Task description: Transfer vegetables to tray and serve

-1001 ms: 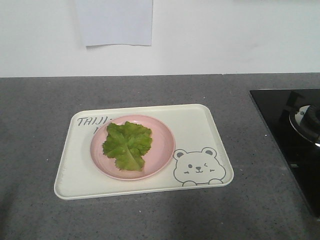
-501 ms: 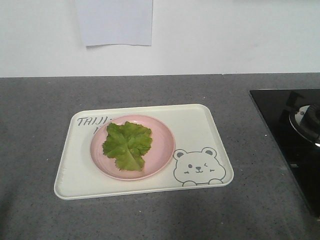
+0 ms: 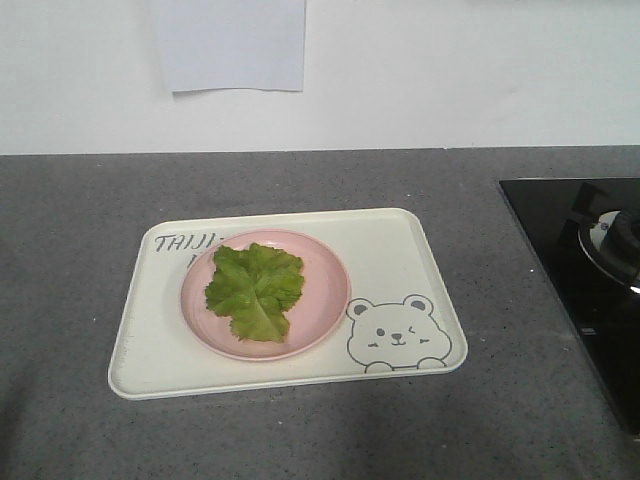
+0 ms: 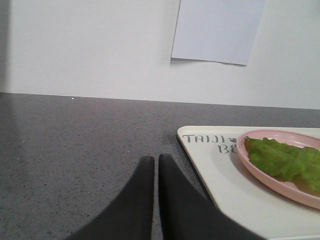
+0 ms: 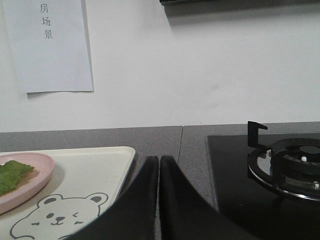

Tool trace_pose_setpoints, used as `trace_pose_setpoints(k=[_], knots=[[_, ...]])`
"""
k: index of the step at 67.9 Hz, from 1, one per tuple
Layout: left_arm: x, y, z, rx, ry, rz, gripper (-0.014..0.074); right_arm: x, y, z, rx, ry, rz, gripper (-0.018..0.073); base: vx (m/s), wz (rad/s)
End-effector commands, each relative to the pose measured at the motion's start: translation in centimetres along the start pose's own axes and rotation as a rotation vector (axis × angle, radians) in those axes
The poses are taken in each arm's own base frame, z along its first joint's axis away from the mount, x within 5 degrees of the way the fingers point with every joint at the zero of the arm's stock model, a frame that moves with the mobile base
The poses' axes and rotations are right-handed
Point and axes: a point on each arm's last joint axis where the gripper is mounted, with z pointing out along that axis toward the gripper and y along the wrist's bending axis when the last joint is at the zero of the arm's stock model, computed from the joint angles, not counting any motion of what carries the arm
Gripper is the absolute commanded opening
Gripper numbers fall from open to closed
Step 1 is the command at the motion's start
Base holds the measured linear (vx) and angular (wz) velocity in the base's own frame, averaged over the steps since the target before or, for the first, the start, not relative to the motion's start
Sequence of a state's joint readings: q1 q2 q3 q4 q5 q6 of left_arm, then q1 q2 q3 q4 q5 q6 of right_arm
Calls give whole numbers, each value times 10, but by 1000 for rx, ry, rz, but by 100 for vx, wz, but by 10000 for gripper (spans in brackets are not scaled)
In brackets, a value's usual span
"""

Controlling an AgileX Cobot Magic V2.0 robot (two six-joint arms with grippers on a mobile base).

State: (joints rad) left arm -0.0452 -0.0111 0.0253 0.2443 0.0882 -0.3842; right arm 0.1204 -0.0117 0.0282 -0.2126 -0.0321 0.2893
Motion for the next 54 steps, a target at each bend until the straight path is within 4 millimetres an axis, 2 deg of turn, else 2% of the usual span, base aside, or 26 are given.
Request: trace_pose_setpoints(k=[1,54], knots=[[1,-1,0,26,-56,-15,-6,-2,1,0,-17,-69,-10,-3,0,0],[1,-1,0,26,-56,-15,-6,-2,1,0,-17,-69,-10,-3,0,0]])
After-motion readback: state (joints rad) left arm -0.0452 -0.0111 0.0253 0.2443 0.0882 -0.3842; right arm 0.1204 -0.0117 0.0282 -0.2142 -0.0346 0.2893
